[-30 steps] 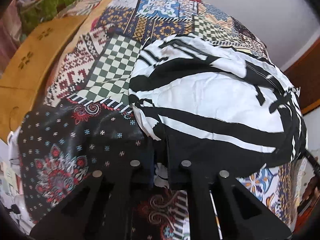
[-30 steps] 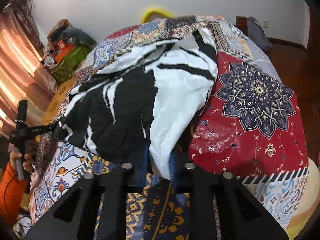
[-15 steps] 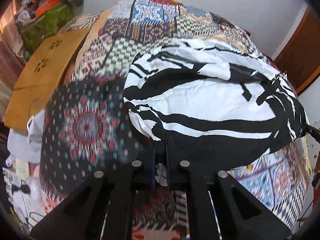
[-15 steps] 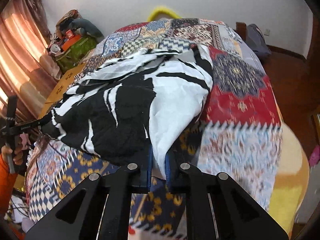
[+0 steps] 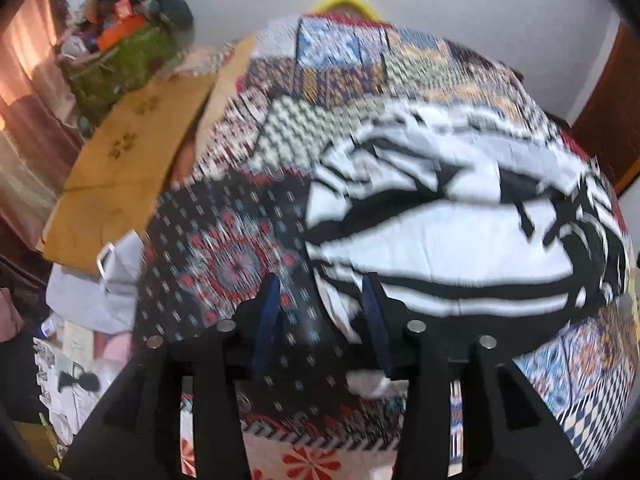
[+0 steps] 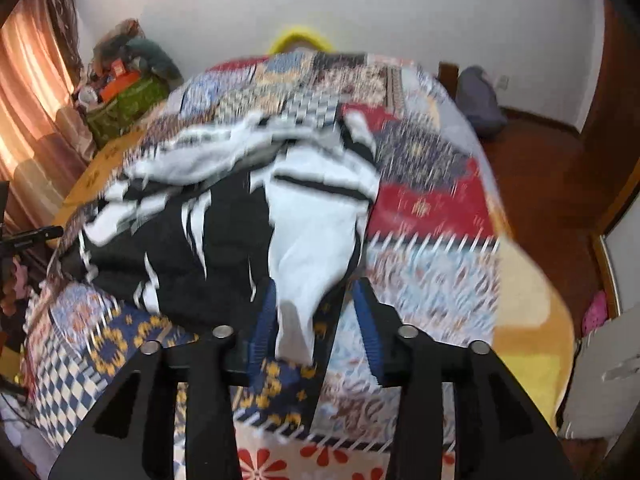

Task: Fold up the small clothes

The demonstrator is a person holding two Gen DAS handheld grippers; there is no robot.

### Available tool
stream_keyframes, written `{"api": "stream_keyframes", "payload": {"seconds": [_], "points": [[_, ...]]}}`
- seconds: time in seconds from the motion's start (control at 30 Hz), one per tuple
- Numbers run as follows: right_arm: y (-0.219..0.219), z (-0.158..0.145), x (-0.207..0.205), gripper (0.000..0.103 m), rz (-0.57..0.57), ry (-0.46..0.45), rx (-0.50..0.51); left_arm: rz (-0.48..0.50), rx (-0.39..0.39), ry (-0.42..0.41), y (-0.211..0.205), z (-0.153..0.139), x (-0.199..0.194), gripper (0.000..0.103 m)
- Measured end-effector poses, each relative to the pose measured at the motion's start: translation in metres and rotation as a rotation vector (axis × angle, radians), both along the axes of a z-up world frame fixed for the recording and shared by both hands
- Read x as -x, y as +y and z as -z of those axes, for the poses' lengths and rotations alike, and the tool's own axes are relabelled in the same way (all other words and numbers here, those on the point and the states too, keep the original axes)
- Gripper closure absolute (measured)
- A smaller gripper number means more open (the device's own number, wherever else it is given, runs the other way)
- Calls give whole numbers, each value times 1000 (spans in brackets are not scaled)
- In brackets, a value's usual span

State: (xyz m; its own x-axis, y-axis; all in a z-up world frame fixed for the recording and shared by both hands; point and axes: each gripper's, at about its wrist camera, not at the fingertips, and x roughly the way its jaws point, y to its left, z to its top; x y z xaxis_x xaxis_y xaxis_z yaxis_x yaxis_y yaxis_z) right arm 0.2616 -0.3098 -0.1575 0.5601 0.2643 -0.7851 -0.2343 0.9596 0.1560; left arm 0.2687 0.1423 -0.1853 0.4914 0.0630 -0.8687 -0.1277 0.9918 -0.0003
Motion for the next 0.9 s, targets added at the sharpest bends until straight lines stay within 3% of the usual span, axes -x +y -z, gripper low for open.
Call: {"api": "stream_keyframes", "payload": {"seconds": [0.13, 0.27, 0.6, 0.77, 0.8, 0.87, 0.9], "points": [[2, -12, -14, 62, 6, -35, -17, -5, -8, -41, 7, -14, -24, 50], [8, -14, -30, 58, -5, -63, 9, 3, -25, -42, 10, -11, -55, 49], [2, 8, -89, 58, 19, -35, 41, 24, -14, 46, 24, 47, -138, 49], [-10, 15, -120, 59, 53, -16, -11, 79, 97, 60, 22, 71, -155, 49], [-12, 16, -126, 59, 56, -12, -26, 89, 102, 65, 21, 75, -157, 49], [-14, 21, -136, 59, 59, 4, -57, 102, 99, 70, 17, 80, -160, 61], [-14, 24, -140, 59, 54, 16, -75, 110, 101, 79, 15, 83, -162, 74]]}}
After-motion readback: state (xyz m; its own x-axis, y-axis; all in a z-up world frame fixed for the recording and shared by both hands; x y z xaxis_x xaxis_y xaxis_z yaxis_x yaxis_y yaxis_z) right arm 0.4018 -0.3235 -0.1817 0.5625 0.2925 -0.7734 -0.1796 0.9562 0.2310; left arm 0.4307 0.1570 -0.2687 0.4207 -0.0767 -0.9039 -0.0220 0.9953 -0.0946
